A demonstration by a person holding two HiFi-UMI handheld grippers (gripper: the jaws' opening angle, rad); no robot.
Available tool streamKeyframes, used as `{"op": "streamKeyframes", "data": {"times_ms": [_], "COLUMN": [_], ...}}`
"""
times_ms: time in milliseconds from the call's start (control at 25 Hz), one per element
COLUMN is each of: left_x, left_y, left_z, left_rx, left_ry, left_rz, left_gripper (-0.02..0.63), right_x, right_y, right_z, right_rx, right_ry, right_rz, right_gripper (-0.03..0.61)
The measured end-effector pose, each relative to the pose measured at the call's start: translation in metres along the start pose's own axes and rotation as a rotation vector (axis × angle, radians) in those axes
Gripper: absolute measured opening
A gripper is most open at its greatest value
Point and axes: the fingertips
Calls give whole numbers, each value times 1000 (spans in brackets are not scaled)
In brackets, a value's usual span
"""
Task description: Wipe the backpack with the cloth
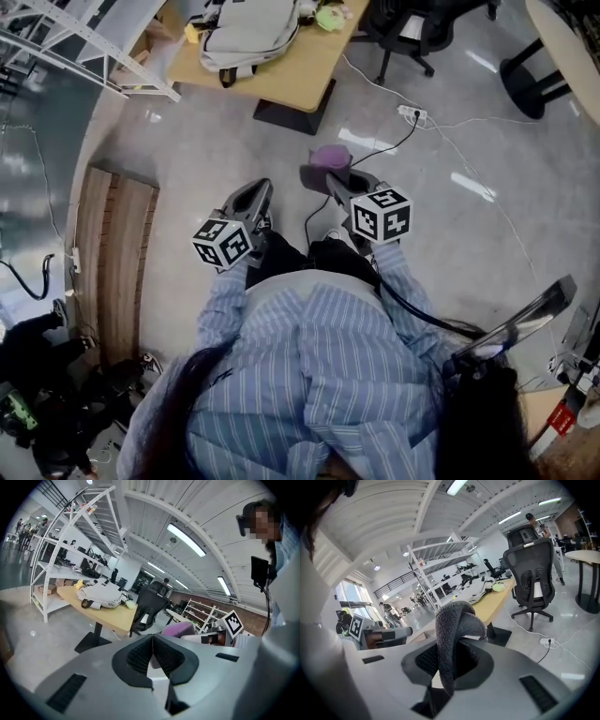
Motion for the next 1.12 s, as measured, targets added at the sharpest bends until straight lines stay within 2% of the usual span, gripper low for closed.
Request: {"op": "streamKeyframes", "data": {"times_ms": [240, 400, 640, 1120], "left_x": [-1, -20, -54, -68], "left_y": [-6, -9, -10, 4], "left_z": [26, 11, -14, -28], "left_rx": [38, 28, -18, -39], "left_ry": [-48, -22, 19, -7], "left_rz": [-21, -10, 54, 76], "left_gripper": [6, 6, 6, 6], "right_x": [4, 15, 34, 46], "right_y": [0, -2, -16, -6], "right_z": [-22, -37, -71, -94], "right_rx": [-26, -52, -107, -137], "right_ry": [47, 63, 106, 105], "right_rz": [-1, -13, -72, -112], "right_gripper": [41, 41, 41, 41]}}
Point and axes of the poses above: the fingertips, and each gripper's own axes: x forward along the fingers, z to its right, y out of its top, and after that the axes turned 10 degrees about -x, right-handed
